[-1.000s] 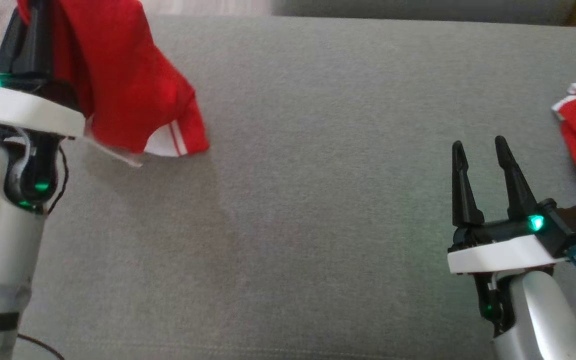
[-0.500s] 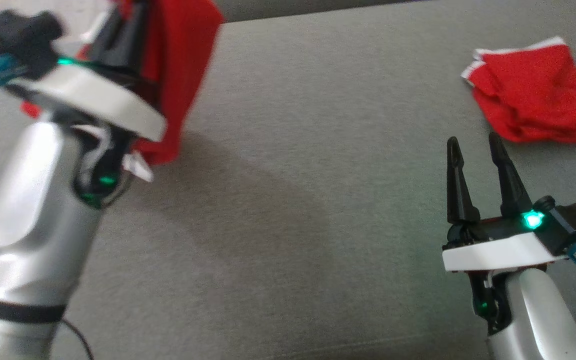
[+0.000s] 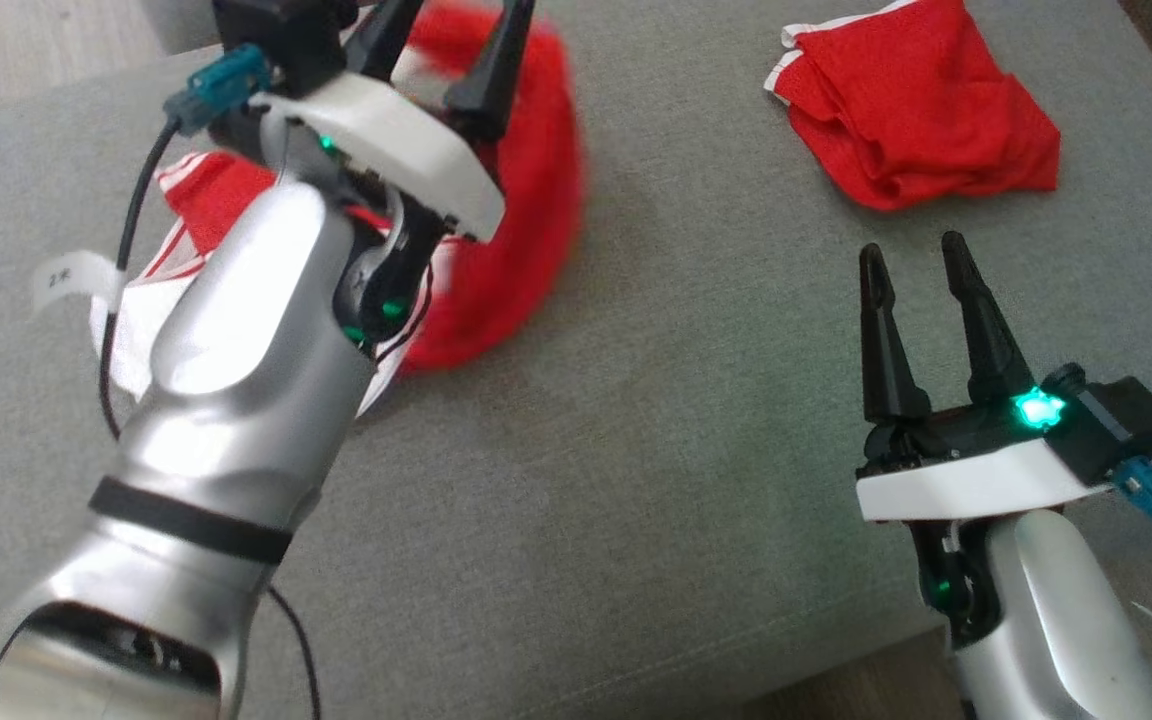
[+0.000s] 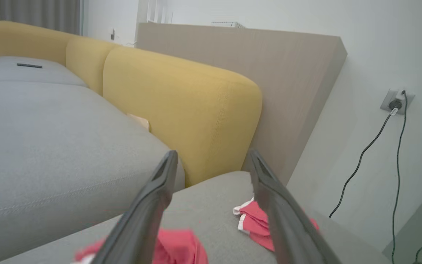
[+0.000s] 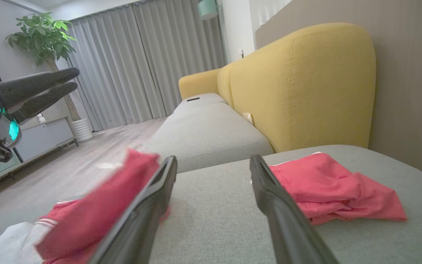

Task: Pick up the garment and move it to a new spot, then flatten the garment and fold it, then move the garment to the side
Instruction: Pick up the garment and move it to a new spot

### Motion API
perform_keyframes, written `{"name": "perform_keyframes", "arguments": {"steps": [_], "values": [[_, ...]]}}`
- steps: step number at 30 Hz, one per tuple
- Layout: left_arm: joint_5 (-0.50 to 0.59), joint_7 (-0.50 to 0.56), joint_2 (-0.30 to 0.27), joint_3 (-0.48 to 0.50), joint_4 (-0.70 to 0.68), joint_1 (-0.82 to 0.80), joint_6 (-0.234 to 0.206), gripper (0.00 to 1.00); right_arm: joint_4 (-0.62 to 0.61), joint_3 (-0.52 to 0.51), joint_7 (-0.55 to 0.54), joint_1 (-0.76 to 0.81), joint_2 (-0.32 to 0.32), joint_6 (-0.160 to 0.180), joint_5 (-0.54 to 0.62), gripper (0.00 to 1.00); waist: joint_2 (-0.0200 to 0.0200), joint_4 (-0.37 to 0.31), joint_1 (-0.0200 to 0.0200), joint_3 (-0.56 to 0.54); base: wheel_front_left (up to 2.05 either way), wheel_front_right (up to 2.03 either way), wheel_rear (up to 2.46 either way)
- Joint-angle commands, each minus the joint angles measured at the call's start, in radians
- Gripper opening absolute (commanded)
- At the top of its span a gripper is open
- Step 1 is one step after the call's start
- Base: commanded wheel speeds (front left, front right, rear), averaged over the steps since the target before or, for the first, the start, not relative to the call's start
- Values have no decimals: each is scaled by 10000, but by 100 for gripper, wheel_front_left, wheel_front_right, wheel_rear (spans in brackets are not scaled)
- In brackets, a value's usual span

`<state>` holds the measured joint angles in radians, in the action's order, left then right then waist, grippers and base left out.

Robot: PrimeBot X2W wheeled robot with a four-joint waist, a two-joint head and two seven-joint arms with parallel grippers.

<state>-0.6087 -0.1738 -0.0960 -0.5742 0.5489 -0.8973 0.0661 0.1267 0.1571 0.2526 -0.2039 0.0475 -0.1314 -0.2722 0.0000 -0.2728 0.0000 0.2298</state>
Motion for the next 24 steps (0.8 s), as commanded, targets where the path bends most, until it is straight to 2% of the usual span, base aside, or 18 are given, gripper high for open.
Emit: {"name": "perform_keyframes", "arguments": {"steps": [1,6,13,20,24], "values": [[35,-191,-233,327,-132,-525,73,100,-348,157,92,-207,28,7,-38,100,0,113,0,-55,0,0,0],[79,-517,-379,424,263,-518,149,100,-346,-19,92,-117,28,7,18,100,0,580,0,-241,0,0,0],[272,-831,-1075,857,108,233,112,100,-389,-382,92,36,28,7,303,100,0,1733,0,-689,0,0,0],[571,-875,-1774,1889,-1550,2385,-98,100,-371,-861,92,269,28,7,659,100,0,2791,0,-1159,0,0,0],[899,-877,-1935,2467,-2656,4109,-187,100,-362,-1047,92,489,28,7,829,100,0,3225,0,-1405,0,0,0]]}}
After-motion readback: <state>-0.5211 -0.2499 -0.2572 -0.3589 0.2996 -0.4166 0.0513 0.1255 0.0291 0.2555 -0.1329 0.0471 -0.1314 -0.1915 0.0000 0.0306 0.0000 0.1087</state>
